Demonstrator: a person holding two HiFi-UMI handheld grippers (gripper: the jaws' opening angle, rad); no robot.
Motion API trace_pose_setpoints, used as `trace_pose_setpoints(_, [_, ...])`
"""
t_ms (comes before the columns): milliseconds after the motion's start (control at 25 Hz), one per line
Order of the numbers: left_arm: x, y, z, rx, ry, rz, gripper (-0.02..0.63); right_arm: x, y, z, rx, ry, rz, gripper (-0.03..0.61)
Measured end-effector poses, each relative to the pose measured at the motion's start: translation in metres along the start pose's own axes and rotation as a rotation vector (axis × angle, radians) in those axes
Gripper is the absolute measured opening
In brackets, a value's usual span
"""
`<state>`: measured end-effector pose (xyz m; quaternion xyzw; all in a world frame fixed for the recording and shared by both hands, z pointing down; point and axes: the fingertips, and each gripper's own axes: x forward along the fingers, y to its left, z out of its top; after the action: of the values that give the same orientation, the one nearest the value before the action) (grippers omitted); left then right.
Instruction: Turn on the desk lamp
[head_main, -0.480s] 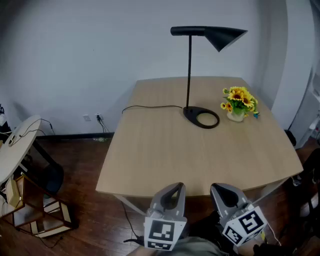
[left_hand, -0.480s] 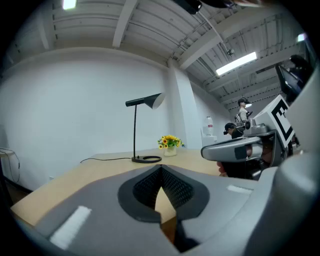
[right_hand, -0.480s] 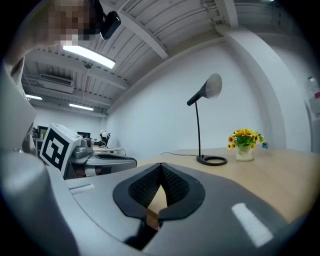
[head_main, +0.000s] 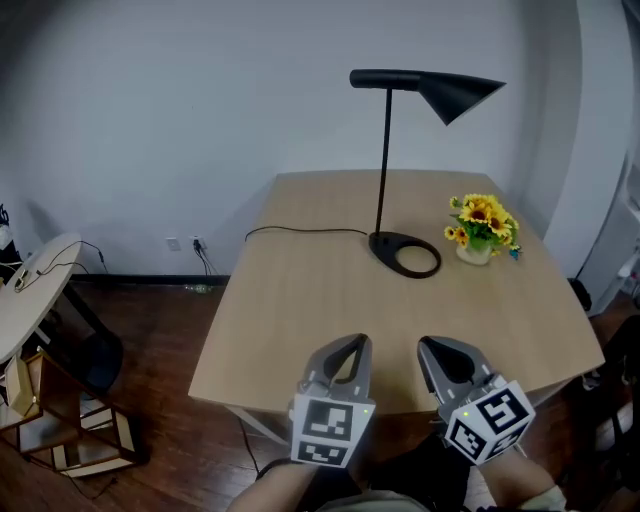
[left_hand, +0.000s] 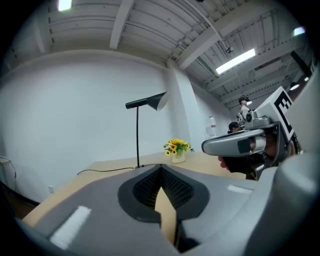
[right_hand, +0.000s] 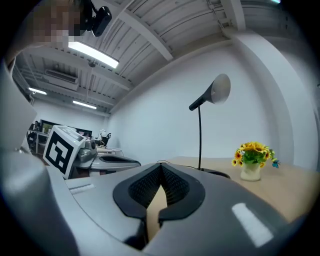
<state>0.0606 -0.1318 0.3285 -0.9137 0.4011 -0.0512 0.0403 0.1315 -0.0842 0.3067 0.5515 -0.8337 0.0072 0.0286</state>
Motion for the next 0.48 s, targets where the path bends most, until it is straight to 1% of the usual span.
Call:
trace_pose_setpoints(280, [0.040,0.023,0.017,-0.001,-0.006,-0.002,0.000,0.036,-0.019,0.018,-0.069,-0.015,-0.012,0.000])
trace_pose_setpoints(480, [0.079,0.046,0.016,-0.006,0.017,0.004,0.000,0.069,-0.042,0.021,-0.067,-0.003,-0.025,0.000])
